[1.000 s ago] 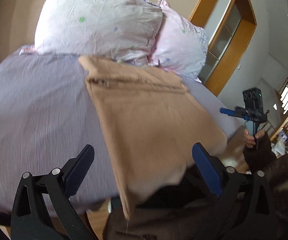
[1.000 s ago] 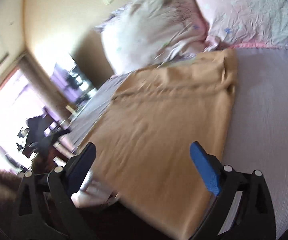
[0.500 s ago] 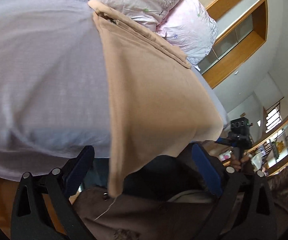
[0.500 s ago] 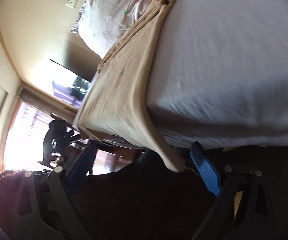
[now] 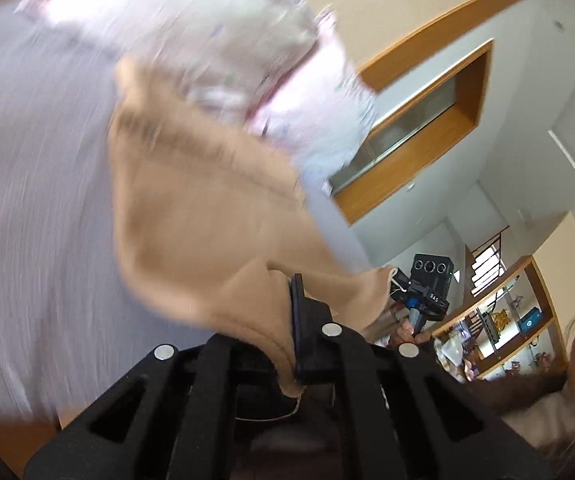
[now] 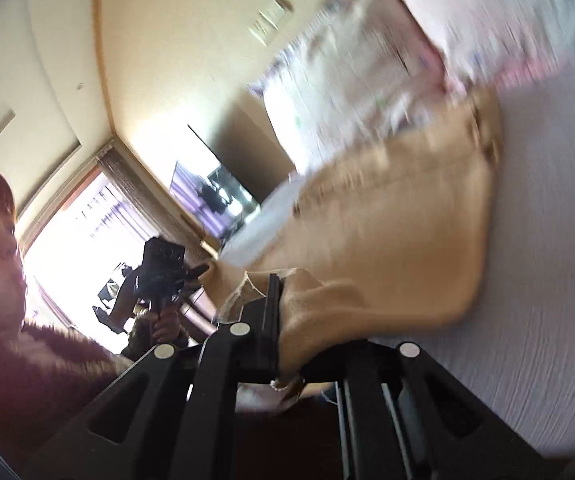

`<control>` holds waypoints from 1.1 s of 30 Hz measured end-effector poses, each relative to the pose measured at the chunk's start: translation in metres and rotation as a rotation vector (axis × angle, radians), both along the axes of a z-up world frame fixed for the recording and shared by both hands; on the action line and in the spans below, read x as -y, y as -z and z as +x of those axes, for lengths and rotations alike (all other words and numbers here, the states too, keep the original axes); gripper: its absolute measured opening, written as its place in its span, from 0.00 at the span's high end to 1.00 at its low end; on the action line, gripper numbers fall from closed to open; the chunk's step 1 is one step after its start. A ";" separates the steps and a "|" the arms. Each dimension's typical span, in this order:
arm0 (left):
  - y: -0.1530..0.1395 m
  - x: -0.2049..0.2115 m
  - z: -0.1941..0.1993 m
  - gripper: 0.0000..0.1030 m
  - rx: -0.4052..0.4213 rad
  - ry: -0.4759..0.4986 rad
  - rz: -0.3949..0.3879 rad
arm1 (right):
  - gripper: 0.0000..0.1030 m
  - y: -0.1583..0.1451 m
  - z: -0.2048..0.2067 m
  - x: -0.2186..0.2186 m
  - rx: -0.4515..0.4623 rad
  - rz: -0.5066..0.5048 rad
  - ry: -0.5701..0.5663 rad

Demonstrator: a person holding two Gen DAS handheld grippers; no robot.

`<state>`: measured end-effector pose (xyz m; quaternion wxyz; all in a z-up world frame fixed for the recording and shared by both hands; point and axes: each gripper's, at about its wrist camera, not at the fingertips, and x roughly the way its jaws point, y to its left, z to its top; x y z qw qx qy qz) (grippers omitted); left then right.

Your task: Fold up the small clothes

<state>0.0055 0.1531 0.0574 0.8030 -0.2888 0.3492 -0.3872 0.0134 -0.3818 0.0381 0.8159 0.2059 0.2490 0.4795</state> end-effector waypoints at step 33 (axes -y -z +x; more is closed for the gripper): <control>0.012 -0.037 0.238 0.17 -0.270 -0.424 0.044 | 0.22 0.047 0.256 -0.043 -0.404 -0.249 0.497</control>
